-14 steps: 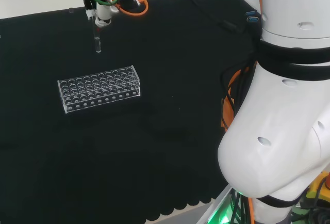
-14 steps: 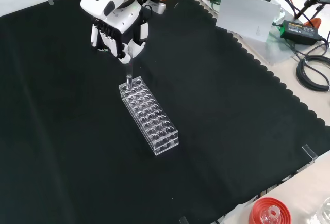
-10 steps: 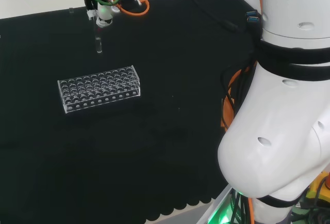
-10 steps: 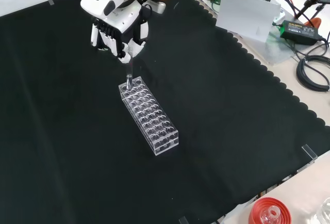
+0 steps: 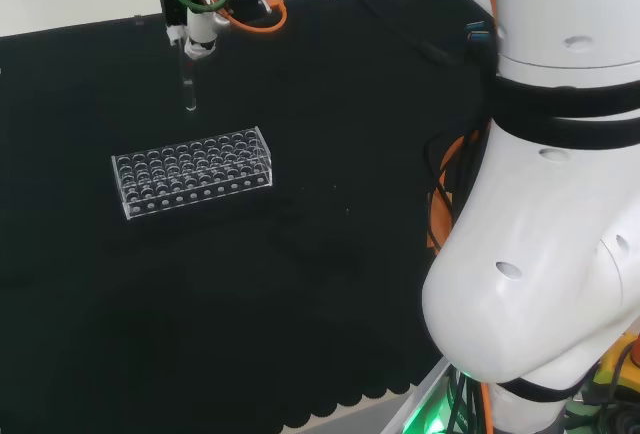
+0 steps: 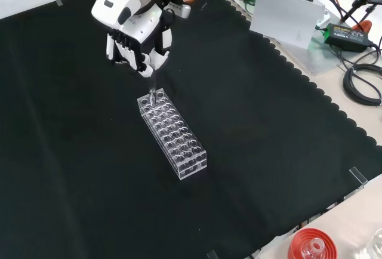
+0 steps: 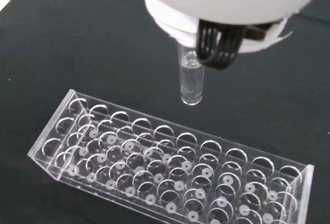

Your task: Put the test tube back in the rack.

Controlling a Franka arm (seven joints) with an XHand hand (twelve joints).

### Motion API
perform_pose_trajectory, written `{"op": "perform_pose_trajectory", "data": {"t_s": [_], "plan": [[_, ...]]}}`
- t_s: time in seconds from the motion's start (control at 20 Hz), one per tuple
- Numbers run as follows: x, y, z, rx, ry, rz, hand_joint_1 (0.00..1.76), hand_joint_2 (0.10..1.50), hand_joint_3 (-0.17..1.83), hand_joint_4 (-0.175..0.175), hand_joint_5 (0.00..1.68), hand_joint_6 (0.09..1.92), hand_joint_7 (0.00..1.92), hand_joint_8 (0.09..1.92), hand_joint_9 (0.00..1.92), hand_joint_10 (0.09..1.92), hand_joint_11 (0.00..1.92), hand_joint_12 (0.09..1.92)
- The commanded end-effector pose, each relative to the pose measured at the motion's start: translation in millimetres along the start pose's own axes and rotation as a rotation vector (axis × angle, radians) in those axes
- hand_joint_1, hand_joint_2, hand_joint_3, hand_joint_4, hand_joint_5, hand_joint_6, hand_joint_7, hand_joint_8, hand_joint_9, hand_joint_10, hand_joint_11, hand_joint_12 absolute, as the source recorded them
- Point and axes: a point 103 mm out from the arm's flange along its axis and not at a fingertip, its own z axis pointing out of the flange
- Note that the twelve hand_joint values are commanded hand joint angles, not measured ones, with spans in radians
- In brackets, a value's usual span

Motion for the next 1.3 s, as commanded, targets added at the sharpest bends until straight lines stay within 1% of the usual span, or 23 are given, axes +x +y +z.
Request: {"op": "perform_pose_trajectory", "data": {"t_s": [0.05, 0.45, 0.7, 1.0, 1.3], "plan": [[8, 4, 8, 0.035, 0.006, -0.034, 1.44, 0.51, 0.82, -0.175, 1.35, 0.56, 1.46, 0.66, 1.39, 0.37, 0.78, 1.22], [13, 10, 13, 0.047, 0.009, -0.047, 1.44, 0.51, 0.82, -0.175, 1.35, 0.56, 1.46, 0.66, 1.39, 0.37, 0.78, 1.22], [15, 14, 23, 0.067, 0.003, -0.059, 1.44, 0.51, 0.82, -0.175, 1.35, 0.56, 1.46, 0.66, 1.39, 0.37, 0.78, 1.22], [13, 17, 32, 0.089, 0.0, -0.06, 1.44, 0.51, 0.82, -0.175, 1.35, 0.56, 1.46, 0.66, 1.39, 0.37, 0.77, 1.23], [10, 17, 35, 0.095, 0.004, -0.057, 1.44, 0.51, 0.82, -0.175, 1.35, 0.56, 1.46, 0.66, 1.39, 0.37, 0.77, 1.23]]}}
